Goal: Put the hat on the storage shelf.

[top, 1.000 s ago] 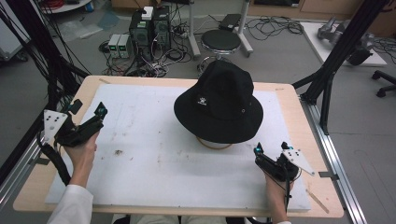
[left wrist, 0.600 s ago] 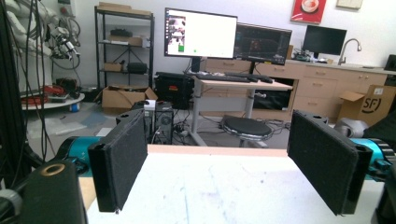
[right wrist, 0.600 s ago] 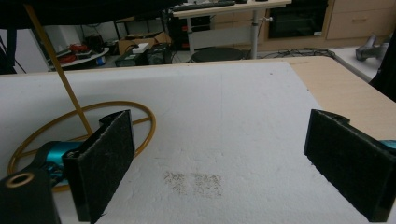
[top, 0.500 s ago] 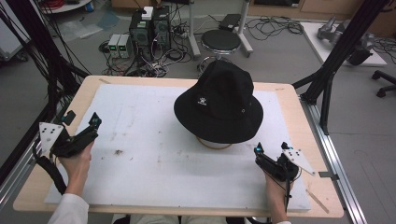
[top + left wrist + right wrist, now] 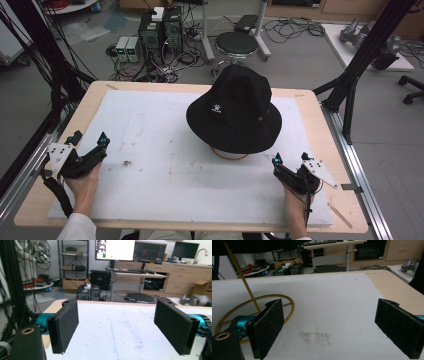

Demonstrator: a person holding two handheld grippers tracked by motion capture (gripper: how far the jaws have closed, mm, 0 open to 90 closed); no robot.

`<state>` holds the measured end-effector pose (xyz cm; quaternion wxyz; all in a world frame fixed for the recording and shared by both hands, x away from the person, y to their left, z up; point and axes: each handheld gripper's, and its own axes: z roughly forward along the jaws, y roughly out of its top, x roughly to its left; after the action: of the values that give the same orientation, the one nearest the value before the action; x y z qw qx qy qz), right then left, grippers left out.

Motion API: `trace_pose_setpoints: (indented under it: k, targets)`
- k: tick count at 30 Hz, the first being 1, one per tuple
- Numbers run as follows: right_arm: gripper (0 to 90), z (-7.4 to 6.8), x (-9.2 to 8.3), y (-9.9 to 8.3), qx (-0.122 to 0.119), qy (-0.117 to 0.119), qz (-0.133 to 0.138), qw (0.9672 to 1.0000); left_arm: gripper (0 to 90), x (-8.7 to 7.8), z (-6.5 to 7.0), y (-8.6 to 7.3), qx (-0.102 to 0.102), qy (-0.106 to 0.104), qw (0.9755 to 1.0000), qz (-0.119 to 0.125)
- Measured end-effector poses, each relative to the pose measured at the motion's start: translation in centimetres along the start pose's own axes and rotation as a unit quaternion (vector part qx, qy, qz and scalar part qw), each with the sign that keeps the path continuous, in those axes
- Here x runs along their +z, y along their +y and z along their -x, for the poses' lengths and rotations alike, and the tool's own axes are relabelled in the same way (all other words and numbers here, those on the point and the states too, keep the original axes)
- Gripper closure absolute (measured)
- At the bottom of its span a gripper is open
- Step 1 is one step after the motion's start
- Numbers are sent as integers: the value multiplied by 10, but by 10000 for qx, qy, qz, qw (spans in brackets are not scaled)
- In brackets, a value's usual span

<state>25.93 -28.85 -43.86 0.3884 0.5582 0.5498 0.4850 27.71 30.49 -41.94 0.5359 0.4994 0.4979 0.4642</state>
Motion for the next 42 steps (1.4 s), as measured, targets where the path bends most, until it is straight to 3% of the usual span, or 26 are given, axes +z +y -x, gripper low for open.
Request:
trace_pose_setpoints:
  k: [4,9,14,22,27,42]
  targets:
    - [79,1,-1,0,-18,18,57,10000,205,-2,-5,-7,7,126,9999,-46]
    - [80,1,-3,1,-15,66,95,9999,206,-10,-7,-16,20,128,9998,-173]
    - [79,0,-3,0,-65,143,100,9998,206,-14,-8,-16,-21,180,9998,-120]
    - [80,0,-4,0,-31,179,57,9998,206,-12,-5,-17,-4,46,9999,-151]
    - [79,0,-4,0,-24,171,31,9998,209,-10,-4,-19,-107,-106,9997,-167]
    - [79,1,-3,-1,39,205,-35,9998,219,-10,-6,-20,-220,-137,9995,-156]
